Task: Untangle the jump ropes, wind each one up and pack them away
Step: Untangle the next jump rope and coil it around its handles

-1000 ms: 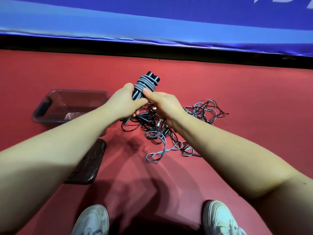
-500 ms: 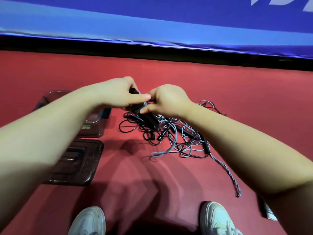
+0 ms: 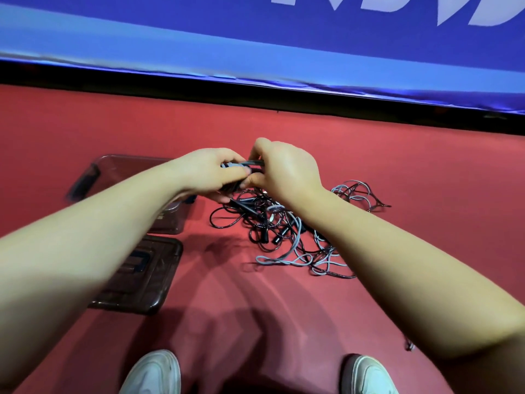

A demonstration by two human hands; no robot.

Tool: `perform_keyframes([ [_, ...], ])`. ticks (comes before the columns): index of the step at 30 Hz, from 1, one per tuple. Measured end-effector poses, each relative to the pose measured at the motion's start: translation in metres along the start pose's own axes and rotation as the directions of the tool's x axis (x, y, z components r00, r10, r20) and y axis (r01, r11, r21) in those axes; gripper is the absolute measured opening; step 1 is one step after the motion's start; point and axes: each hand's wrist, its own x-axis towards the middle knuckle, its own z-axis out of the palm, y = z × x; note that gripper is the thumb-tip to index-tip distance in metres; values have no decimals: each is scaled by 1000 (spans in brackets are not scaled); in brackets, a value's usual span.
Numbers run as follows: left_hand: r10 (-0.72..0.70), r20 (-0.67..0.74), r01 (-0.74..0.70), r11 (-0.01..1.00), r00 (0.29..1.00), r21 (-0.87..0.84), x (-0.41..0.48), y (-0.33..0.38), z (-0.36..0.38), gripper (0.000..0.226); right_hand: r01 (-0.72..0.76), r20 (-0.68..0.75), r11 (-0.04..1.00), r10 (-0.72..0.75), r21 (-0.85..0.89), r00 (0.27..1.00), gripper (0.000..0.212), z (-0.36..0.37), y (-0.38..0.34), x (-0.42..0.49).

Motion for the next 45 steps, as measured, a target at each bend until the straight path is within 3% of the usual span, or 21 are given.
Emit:
perform_keyframes([
  [2, 26, -66, -35, 989, 997, -141, -1, -1, 0, 10, -9, -19, 997, 10, 81, 1000, 41, -2, -3, 2],
  [4, 49, -168, -76, 984, 984, -158, 0, -1, -3, 19, -54, -29, 960, 65, 276, 997, 30, -7, -1, 5],
  [6, 113, -255, -131, 990, 960, -53, 3, -1, -7, 30, -126, 13, 867, 136, 482, 991, 13, -10, 5, 9],
  [8, 214, -308, -185, 975, 927, 121, 3, -1, -10, 37, -187, 103, 799, 156, 571, 982, 15, -11, 10, 9],
  [10, 333, -327, -208, 909, 884, 362, 3, -4, -11, 37, -298, 234, 594, 184, 747, 954, 22, -8, 13, 9],
  [12, 442, -318, -213, 804, 839, 555, 4, -8, -13, 34, -450, 409, 233, 206, 862, 889, 27, -6, 14, 7],
  [13, 478, -302, -218, 761, 825, 611, 4, -9, -14, 33, -499, 474, 104, 195, 861, 859, 27, -5, 15, 5],
  [14, 503, -282, -228, 731, 817, 643, 5, -10, -14, 33, -529, 513, 53, 178, 847, 840, 28, -3, 18, 4],
  [15, 514, -267, -236, 716, 815, 658, 6, -12, -13, 33, -539, 523, 73, 163, 839, 837, 28, 0, 20, 2],
  [16, 515, -261, -240, 714, 816, 657, 6, -13, -12, 34, -517, 496, 163, 154, 840, 855, 29, 2, 21, 0],
  [19, 492, -302, -234, 760, 816, 607, 6, -16, -11, 38, -263, 240, 650, 126, 713, 963, 27, 3, 15, -6],
  [20, 480, -323, -230, 781, 815, 580, 6, -16, -10, 39, -181, 151, 734, 107, 654, 983, 26, 2, 12, -5],
  [21, 470, -338, -232, 800, 816, 554, 7, -15, -9, 41, -135, 73, 755, 115, 641, 991, 25, 1, 10, -4],
  [23, 458, -344, -246, 824, 820, 511, 8, -13, -9, 44, -146, -8, 670, 221, 728, 975, 23, 0, 9, 1],
  [25, 483, -306, -280, 806, 821, 521, 8, -14, -10, 47, -201, 31, 527, 313, 826, 949, 24, -1, 8, 6],
  [28, 527, -228, -337, 762, 819, 553, 7, -20, -16, 49, -259, 174, 242, 322, 935, 931, 28, -6, 8, 8],
  [30, 537, -225, -354, 763, 813, 541, 6, -23, -18, 49, -268, 214, 158, 296, 950, 931, 28, -6, 9, 7],
  [34, 487, -335, -360, 855, 807, 374, 2, -23, -18, 46, -176, 71, 479, 229, 860, 971, 28, -1, 5, 1],
  [38, 393, -407, -439, 898, 824, -20, -4, -17, -13, 35, -32, -58, 645, 117, 764, 991, 28, 5, -2, -7],
  [41, 274, -429, -430, 842, 861, -325, -5, -9, -3, 26, 103, -233, 775, 59, 624, 971, 31, 16, 2, -6],
  [45, 89, -390, -333, 708, 917, -623, -4, 6, 11, 17, 187, -439, 814, 91, 550, 894, 31, 25, -2, 0],
])
